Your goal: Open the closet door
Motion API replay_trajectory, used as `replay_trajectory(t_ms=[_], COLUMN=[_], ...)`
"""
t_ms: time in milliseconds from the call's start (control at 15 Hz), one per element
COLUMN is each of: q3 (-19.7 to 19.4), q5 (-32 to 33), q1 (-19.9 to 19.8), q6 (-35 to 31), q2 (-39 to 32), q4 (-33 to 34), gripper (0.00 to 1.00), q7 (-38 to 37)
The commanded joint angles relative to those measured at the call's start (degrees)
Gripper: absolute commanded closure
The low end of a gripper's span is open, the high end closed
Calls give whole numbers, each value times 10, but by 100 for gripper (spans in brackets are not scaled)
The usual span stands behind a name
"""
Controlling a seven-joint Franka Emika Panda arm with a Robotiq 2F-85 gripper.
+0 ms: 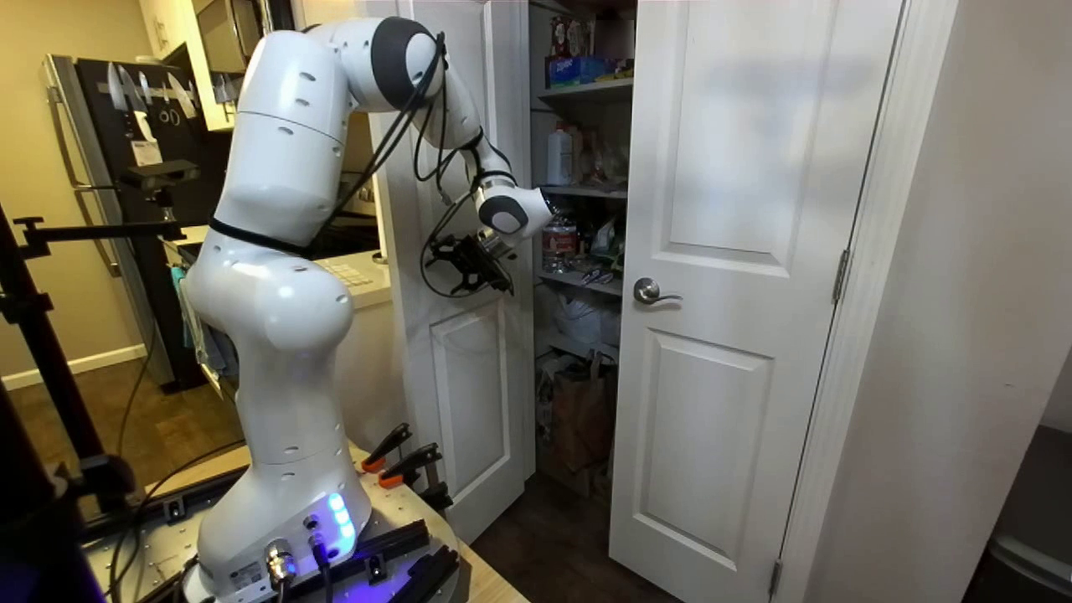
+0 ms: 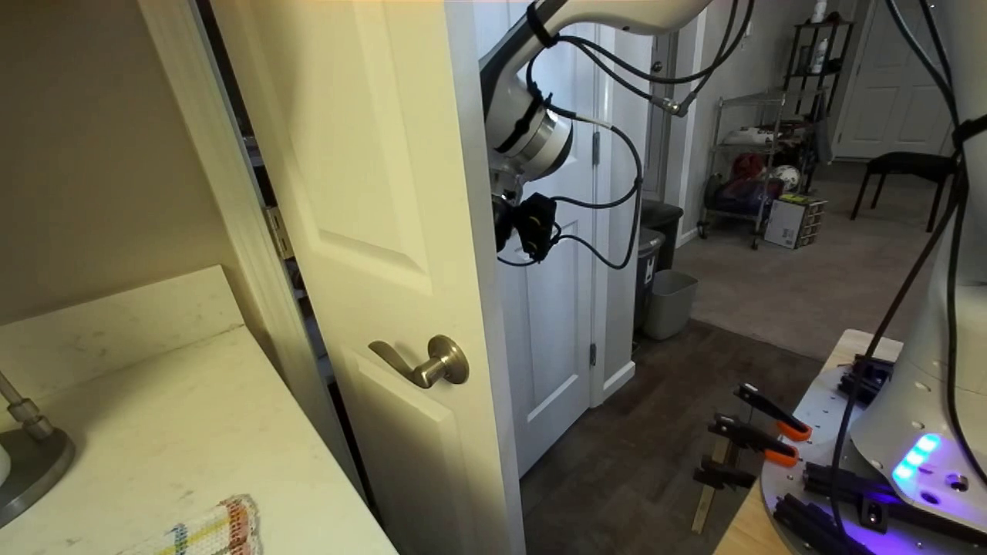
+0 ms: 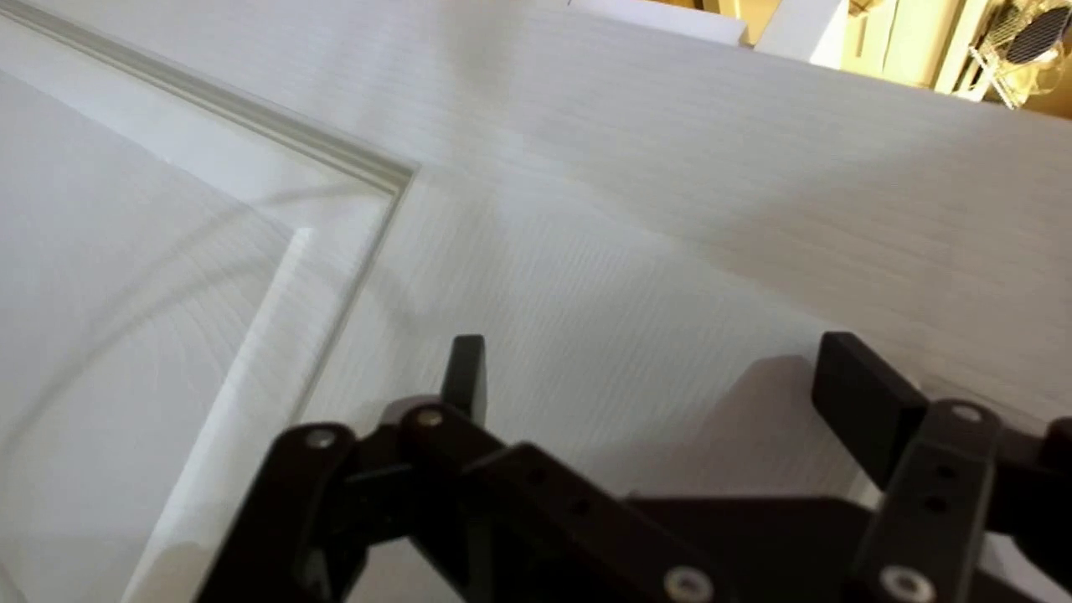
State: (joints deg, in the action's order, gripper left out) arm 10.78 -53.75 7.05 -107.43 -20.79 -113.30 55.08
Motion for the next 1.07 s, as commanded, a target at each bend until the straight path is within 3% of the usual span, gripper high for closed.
replay_trajectory(t_ms=[0,267,800,1000], q3=[4,4,0,-17], q5=[-36,-62,-50,-44], q1=[-12,-15,-14,-16], q6=[21,36,111,94], q2=[-28,-57,-127,-121], q4=[24,52,141,134], gripper=[0,0,0,0], q7=[33,53,40,17])
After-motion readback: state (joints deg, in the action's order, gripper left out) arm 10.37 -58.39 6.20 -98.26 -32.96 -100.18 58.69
